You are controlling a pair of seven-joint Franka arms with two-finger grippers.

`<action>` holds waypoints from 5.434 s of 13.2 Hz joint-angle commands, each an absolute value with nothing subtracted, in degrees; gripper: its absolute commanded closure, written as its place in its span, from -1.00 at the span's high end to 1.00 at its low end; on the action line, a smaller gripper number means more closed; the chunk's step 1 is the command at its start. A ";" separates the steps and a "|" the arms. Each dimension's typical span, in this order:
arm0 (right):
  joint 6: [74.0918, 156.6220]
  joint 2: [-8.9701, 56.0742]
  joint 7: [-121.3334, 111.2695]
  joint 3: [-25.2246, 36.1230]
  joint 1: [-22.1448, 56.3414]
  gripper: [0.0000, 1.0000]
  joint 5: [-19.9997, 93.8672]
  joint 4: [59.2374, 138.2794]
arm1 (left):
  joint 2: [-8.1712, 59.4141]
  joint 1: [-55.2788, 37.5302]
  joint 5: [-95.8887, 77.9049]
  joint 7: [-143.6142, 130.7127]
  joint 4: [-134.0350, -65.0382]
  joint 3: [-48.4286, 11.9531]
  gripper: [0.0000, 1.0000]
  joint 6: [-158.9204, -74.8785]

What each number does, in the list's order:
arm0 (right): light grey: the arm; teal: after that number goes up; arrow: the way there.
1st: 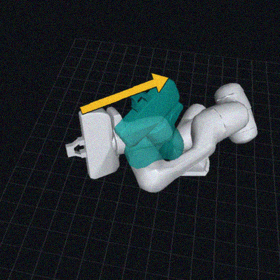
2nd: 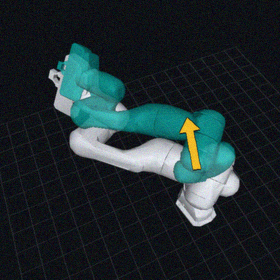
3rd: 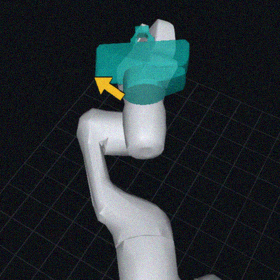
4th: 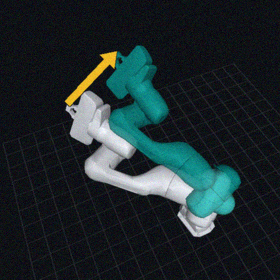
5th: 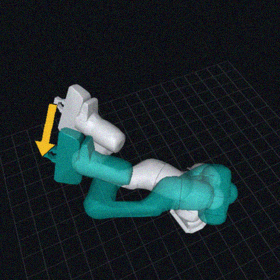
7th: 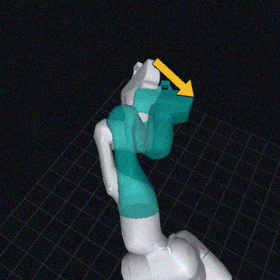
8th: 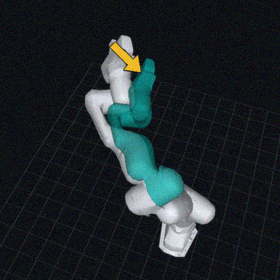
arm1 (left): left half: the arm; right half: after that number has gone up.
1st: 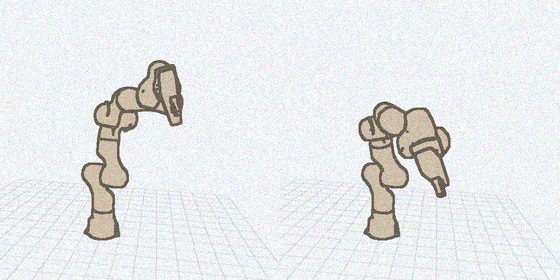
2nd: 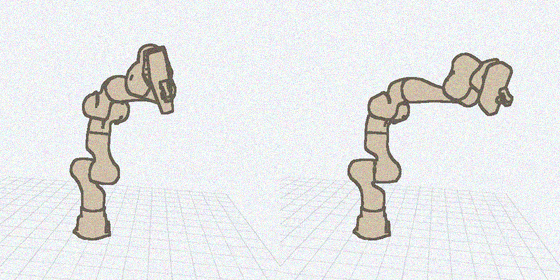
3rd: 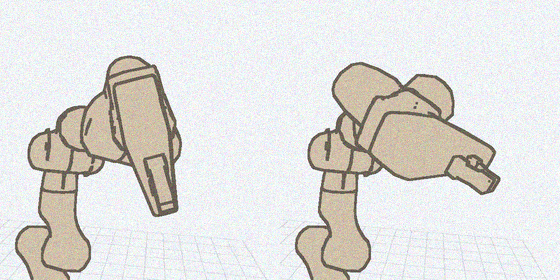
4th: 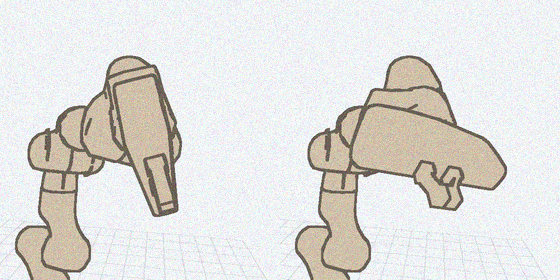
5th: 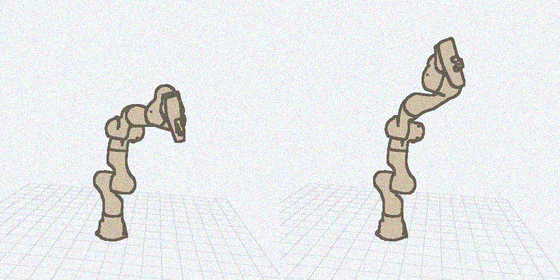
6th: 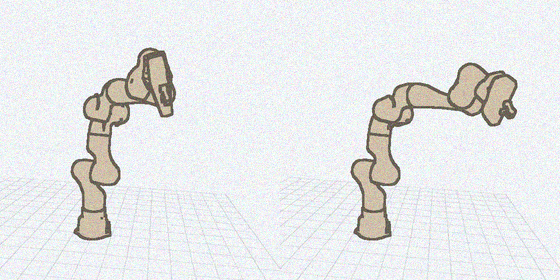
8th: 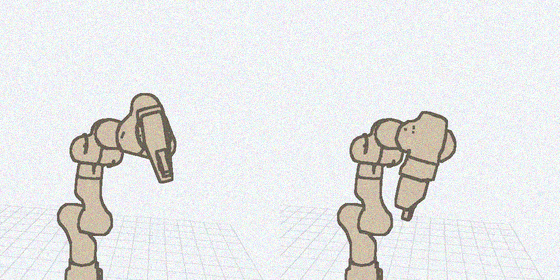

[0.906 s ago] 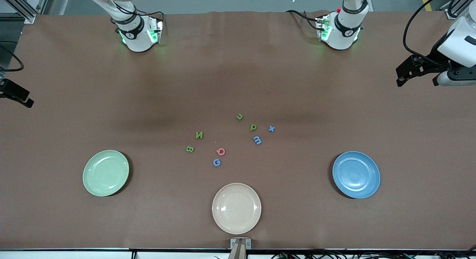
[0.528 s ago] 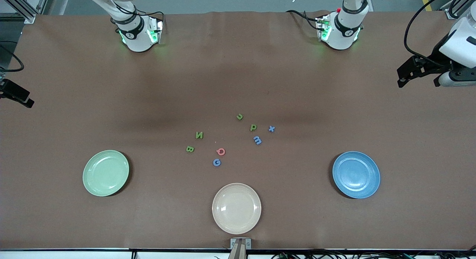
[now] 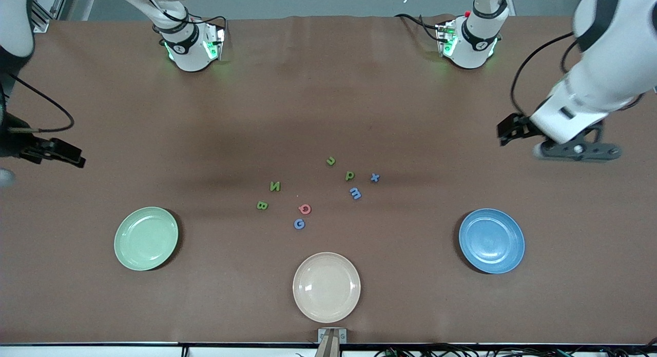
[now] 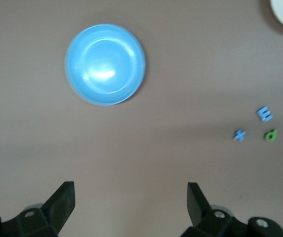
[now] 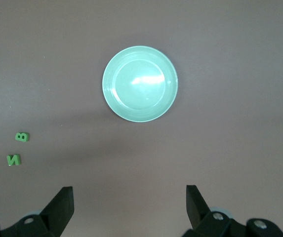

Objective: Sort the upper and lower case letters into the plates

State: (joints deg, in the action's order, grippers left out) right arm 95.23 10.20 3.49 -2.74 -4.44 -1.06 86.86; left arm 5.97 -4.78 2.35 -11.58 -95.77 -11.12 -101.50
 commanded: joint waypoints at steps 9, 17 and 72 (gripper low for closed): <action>106.49 27.05 25.18 -2.72 12.03 1.00 4.93 86.48 | 29.42 -18.80 17.46 -48.40 -106.26 -17.14 0.94 -133.76; 125.94 40.69 45.00 -2.55 19.51 1.00 -0.97 86.75 | 37.79 -18.63 18.20 -48.25 -104.41 -20.30 0.43 -136.76; 116.80 41.66 13.62 -14.75 5.89 0.79 -1.23 86.92 | 50.01 -21.80 17.05 -85.34 -84.90 -21.45 0.32 -131.31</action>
State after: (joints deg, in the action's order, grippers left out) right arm 116.04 43.43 11.98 -12.24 6.19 -2.33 84.02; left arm 48.91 -20.86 17.73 -84.88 -87.02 -22.08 -132.35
